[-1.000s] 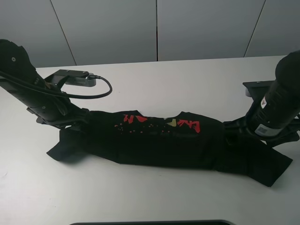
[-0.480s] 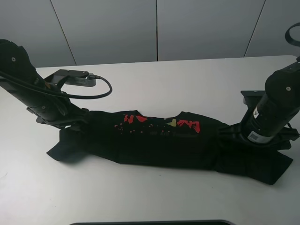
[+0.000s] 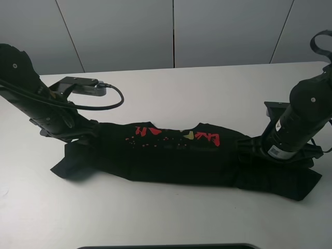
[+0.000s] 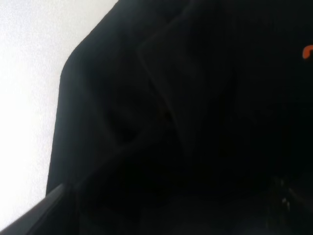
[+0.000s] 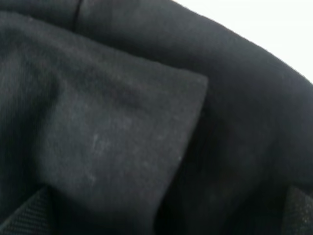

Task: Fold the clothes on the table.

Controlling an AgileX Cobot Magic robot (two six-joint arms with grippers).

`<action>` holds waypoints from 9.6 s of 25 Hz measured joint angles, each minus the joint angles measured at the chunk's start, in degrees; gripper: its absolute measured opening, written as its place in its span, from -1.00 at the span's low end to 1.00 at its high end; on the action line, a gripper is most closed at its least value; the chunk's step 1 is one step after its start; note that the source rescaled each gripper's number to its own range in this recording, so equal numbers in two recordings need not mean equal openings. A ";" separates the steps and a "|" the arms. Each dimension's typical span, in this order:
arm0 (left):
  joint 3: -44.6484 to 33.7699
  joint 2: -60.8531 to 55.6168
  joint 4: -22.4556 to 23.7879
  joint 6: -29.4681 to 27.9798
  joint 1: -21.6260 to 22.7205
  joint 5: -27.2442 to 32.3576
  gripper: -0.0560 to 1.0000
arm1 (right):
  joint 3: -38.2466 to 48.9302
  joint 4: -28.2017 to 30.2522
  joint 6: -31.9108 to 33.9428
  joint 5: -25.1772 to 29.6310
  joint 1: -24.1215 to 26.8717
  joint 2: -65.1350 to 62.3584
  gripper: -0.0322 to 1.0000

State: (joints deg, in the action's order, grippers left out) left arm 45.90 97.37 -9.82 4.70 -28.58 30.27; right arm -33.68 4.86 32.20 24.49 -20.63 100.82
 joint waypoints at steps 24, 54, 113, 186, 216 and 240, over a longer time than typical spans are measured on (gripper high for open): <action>0.00 0.00 0.43 0.27 0.00 0.00 0.98 | -0.92 1.93 -1.19 -4.48 -0.02 1.49 -0.66; 0.00 0.00 0.79 0.14 0.00 0.22 0.98 | -16.47 -18.00 -33.22 27.55 11.41 -13.44 -0.66; 0.00 0.00 0.72 0.13 0.00 -0.01 0.98 | -14.86 16.62 -9.34 5.64 -15.26 -8.57 1.00; -7.87 -94.37 9.82 -5.63 0.00 39.86 0.98 | 3.23 -3.00 -30.22 30.58 -27.39 -84.82 1.00; -16.37 -97.37 3.68 -0.02 0.00 32.06 0.98 | 4.35 -7.04 -32.20 37.94 -27.39 -100.52 0.99; -16.37 -97.37 3.03 -0.02 19.50 32.06 0.98 | 4.35 -7.04 -32.20 38.06 16.76 -100.87 0.99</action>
State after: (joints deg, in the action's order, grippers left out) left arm 29.53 0.00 -6.79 4.68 -9.08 62.34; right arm -29.34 -2.19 0.00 62.55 -3.88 -0.05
